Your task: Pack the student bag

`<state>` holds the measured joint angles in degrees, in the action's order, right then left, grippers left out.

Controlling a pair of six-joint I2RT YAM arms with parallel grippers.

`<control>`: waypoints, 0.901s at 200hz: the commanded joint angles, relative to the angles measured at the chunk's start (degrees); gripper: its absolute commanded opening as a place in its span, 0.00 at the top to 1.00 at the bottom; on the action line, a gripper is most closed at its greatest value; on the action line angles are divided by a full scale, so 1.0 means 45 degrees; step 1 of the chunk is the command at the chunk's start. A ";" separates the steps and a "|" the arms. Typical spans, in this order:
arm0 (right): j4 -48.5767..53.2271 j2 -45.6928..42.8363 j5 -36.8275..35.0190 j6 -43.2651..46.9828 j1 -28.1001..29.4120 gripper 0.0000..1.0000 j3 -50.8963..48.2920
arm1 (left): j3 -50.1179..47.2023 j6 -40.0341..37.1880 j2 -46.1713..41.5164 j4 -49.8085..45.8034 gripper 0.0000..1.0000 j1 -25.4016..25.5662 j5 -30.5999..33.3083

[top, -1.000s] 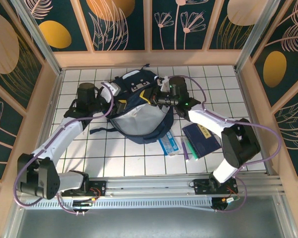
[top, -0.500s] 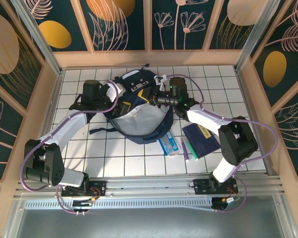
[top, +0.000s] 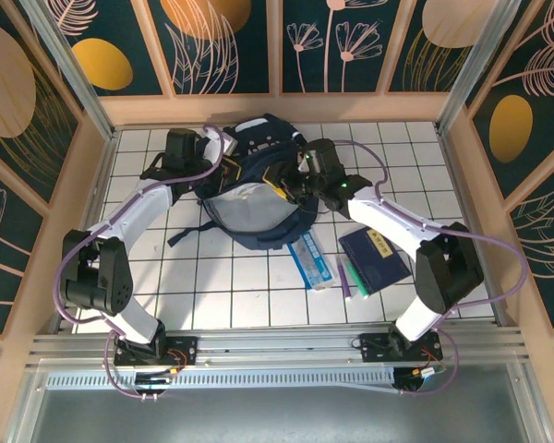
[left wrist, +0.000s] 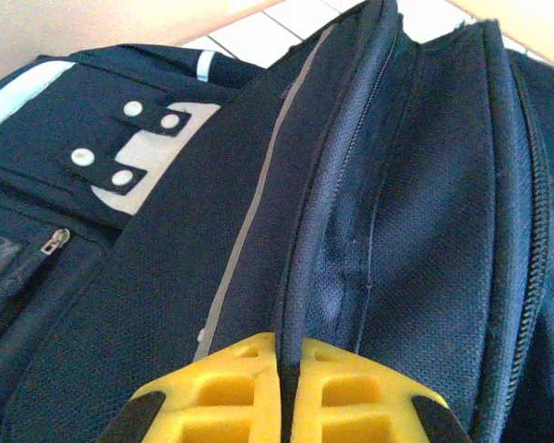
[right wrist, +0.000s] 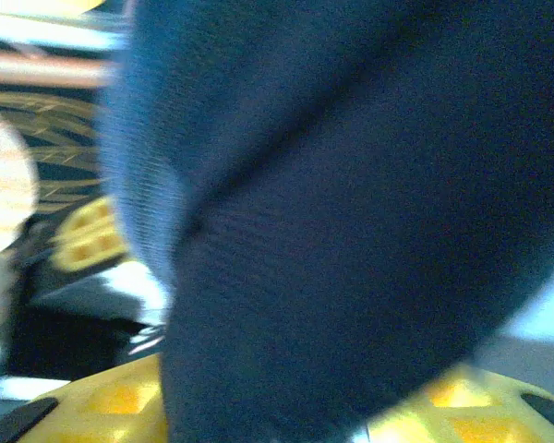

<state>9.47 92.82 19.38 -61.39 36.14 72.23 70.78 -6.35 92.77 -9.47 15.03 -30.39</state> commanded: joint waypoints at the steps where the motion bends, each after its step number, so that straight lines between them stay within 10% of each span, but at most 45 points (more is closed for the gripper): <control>1: 0.4167 -0.0652 -0.2944 -0.0790 0.0253 0.63 0.0481 | -0.0045 0.3350 -0.0813 0.0921 1.00 -0.0042 0.0544; 180: 0.4457 0.0908 -0.2597 -0.4320 0.1366 0.62 0.1446 | -0.1993 0.7578 -0.1827 0.1233 1.00 0.2129 0.3158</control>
<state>25.80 93.49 10.31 -78.48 42.06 78.50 62.61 22.92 86.91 -7.51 24.08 -17.19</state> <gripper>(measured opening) 0.407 0.055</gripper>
